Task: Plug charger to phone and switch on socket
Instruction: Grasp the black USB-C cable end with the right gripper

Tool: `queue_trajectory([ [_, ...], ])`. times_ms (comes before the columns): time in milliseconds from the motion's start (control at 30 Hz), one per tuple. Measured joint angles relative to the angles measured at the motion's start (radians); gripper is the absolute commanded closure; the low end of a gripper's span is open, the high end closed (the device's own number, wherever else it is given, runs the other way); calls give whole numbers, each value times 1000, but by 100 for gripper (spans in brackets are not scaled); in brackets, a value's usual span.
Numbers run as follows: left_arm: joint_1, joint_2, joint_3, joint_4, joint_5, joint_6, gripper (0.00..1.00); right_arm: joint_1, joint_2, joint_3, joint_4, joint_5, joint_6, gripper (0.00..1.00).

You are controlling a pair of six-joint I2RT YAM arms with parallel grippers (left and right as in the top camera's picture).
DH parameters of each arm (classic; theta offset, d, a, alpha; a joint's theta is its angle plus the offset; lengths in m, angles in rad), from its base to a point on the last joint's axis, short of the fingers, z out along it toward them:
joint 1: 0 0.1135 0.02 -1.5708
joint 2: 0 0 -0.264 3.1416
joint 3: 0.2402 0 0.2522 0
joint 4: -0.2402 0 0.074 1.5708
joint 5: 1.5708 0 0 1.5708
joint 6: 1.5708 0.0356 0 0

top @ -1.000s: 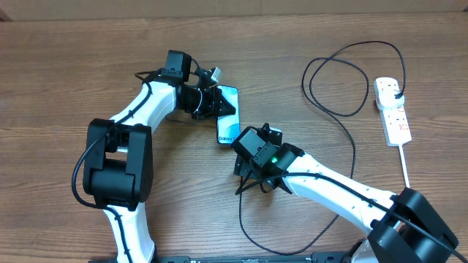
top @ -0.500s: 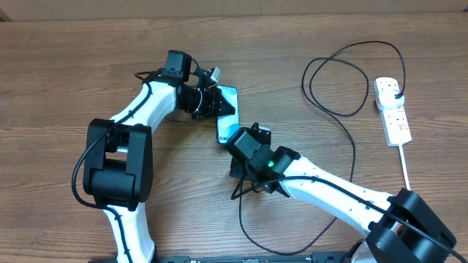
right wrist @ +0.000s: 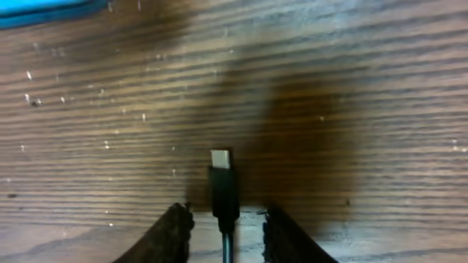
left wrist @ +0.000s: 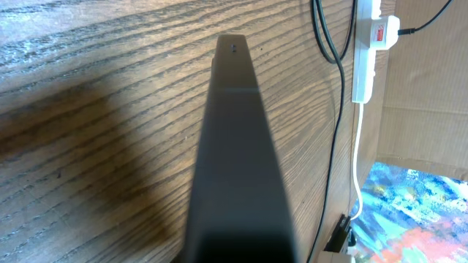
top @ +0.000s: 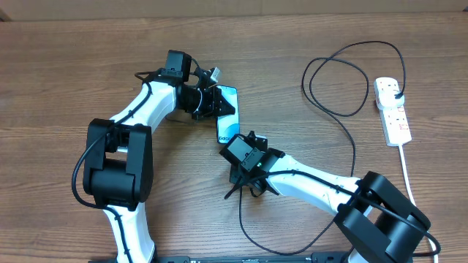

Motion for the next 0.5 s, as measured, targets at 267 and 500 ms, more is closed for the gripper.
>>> queue_trajectory([
  [267,0,0,0,0,0,0,96,0,0,1,-29,-30,-1,77],
  [500,0,0,0,0,-3,0,96,0,0,0,-40,-42,2,96],
])
